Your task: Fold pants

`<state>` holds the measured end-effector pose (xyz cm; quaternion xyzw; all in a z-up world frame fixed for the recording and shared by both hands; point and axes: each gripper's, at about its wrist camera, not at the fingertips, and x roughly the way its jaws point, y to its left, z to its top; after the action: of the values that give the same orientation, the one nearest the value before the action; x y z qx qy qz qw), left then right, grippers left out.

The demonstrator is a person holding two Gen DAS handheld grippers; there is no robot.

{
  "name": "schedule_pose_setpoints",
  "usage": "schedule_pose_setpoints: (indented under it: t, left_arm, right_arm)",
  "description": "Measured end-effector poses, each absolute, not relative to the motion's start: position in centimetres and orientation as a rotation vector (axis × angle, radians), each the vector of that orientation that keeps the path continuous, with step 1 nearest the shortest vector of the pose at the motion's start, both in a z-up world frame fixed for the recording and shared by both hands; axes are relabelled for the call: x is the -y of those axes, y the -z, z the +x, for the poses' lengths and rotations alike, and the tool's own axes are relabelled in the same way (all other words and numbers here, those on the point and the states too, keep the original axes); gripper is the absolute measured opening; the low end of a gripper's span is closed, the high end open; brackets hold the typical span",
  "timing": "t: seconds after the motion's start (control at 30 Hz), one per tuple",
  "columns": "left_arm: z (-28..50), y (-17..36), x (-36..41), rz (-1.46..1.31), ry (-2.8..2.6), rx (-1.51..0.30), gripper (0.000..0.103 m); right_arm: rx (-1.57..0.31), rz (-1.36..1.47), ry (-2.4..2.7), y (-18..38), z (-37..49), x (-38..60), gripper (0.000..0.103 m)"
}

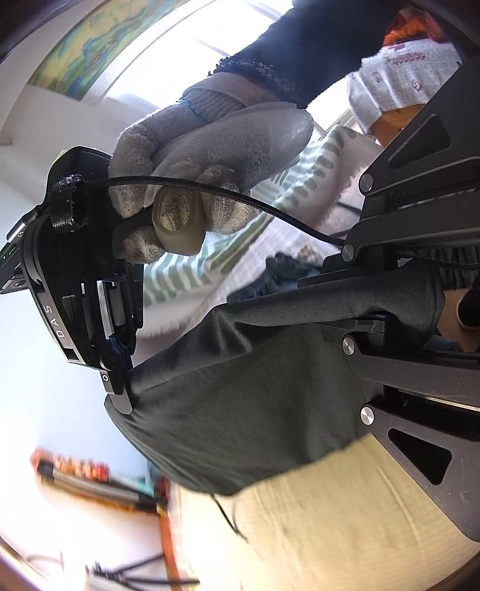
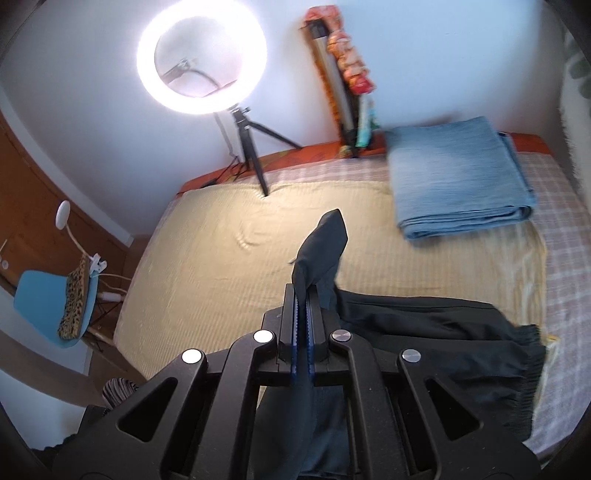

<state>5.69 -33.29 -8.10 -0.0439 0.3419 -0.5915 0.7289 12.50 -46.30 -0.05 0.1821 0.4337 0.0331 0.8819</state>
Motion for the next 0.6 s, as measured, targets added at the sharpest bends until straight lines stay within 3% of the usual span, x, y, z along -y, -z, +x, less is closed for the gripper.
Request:
schedule_pose_setpoints:
  t: [0.27, 0.6]
  left_arm:
    - [5.2, 7.9, 38.8, -0.048, 1.406, -0.772, 0.008]
    - [4.6, 10.0, 44.6, 0.026, 1.453, -0.831, 0.008]
  right_arm:
    - [-0.903, 0.393, 0.032, 0.4, 9.4, 53.4, 0.004]
    - [-0.979, 0.403, 0.130, 5.2, 7.9, 61.0, 0.004]
